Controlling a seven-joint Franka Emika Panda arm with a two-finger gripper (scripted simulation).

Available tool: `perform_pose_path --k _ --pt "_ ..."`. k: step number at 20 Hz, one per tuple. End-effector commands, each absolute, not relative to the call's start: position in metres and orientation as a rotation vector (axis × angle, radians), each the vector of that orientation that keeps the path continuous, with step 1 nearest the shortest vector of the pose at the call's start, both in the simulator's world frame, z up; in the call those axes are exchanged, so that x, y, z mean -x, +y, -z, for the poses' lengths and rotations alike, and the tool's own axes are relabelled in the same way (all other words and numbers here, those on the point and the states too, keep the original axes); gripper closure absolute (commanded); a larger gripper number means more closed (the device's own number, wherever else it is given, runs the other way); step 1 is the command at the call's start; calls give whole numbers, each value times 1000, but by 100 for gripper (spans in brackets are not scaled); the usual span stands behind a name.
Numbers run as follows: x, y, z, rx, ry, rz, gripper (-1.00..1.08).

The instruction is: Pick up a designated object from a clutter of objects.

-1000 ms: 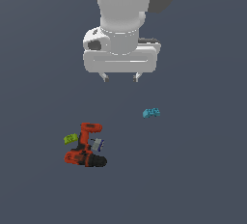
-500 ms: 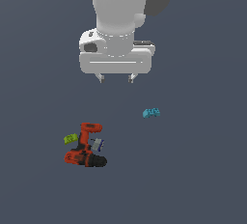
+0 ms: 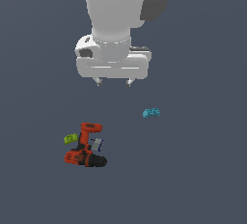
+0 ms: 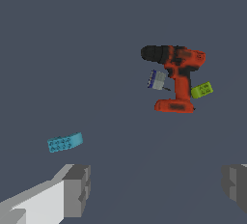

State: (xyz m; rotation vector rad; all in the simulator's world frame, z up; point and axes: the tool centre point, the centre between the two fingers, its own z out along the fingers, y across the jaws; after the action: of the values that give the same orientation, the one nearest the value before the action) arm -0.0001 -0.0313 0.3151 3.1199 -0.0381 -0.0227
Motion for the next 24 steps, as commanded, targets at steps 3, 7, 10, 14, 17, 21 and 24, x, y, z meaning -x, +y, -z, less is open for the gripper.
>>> perform_pose_path --k 3,7,10,14,17,21,24 --pt "-11 -44 -300 -3128 -167 24 -92" --pt "-26 -62 -280 -3128 -339 25 -92" --pt "-38 -80 -260 -3117 -504 26 -92" --pt "-53 -110 -226 -3076 -759 27 -92" --pt "-62 -135 -199 -3026 -950 27 -92" --pt "-70 -169 -162 -2936 -1197 24 -92" --pt "-73 -194 -135 -2857 -1363 20 -92"
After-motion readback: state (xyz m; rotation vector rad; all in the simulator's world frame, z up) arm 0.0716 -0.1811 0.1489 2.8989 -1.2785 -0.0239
